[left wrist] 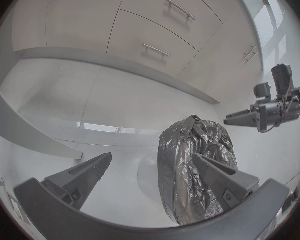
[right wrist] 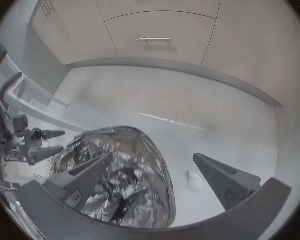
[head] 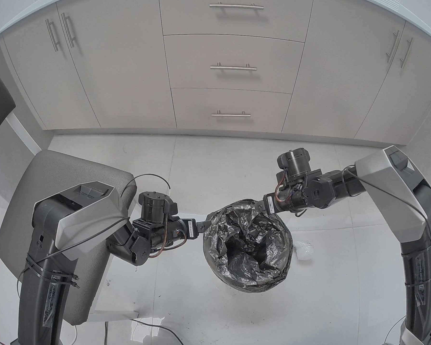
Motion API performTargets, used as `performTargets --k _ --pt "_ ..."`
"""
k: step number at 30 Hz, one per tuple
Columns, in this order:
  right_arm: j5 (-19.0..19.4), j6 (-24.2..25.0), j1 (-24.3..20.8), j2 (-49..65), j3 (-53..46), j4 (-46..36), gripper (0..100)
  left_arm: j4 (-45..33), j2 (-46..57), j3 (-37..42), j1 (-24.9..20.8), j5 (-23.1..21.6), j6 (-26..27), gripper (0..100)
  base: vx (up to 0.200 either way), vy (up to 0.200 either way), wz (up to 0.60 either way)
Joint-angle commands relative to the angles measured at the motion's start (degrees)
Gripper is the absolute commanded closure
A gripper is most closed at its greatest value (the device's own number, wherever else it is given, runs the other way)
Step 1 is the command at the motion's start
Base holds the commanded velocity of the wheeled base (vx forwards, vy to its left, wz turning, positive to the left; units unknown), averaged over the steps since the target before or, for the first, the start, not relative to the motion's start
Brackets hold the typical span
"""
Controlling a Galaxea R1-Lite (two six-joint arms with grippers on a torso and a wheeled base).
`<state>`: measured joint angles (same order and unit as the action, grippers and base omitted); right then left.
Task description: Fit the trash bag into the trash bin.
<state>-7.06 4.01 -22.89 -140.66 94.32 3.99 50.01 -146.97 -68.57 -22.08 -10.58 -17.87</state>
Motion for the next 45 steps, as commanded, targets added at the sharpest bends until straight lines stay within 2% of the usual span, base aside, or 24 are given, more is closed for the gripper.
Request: performTargets --k 1,3,6,7,8,9,13,19,25,30,36,40,45 --pt "2.6 0.2 0.1 10.6 -12.6 0.9 0 1.9 3.4 3.9 -0.7 1.1 -0.1 0 0.000 0.000 0.00" --pt "5.4 0.4 0.6 12.9 -22.3 8.4 0 4.5 3.3 5.2 -1.2 1.2 0.2 0 0.000 0.000 0.00" --pt "6.4 0.8 0.6 13.5 -32.4 20.7 0 4.7 2.5 5.3 -1.9 1.3 0.6 0 0.000 0.000 0.00" --pt "6.4 0.9 0.6 13.5 -35.0 24.4 0 4.7 2.1 5.1 -1.9 1.3 1.0 0 0.000 0.000 0.00" --pt "6.4 0.9 0.6 13.5 -35.0 24.4 0 4.7 2.1 5.1 -1.9 1.3 1.0 0 0.000 0.000 0.00" --pt "6.6 1.0 0.5 13.3 -40.0 32.5 0 4.8 1.2 4.6 -1.8 1.3 2.5 0 0.000 0.000 0.00" --pt "6.8 1.5 0.5 12.4 -43.7 40.0 0 4.7 -0.3 3.1 -1.2 2.6 4.1 0 0.000 0.000 0.00" --pt "7.1 4.4 0.5 12.1 -44.0 40.5 0 4.8 -1.0 2.7 -1.1 2.8 4.7 0 0.000 0.000 0.00" --pt "9.1 6.5 0.6 11.7 -44.7 40.6 0 4.6 0.5 2.9 -1.0 2.8 4.5 0 0.000 0.000 0.00" --pt "9.1 6.7 0.8 10.1 -44.9 42.9 0 4.7 3.9 4.5 -0.8 2.8 3.7 0 0.000 0.000 0.00" --pt "9.1 6.5 0.8 8.2 -44.9 44.9 0 5.8 7.4 8.2 -2.7 2.5 3.3 0 0.000 0.000 0.00" --pt "9.1 6.5 0.8 7.9 -44.7 44.9 0 5.8 6.1 8.5 -4.8 2.7 3.6 0 0.000 0.000 0.00" --pt "9.1 6.6 0.8 7.6 -44.7 45.0 0 5.6 3.4 6.7 -5.3 2.7 4.0 0 0.000 0.000 0.00"
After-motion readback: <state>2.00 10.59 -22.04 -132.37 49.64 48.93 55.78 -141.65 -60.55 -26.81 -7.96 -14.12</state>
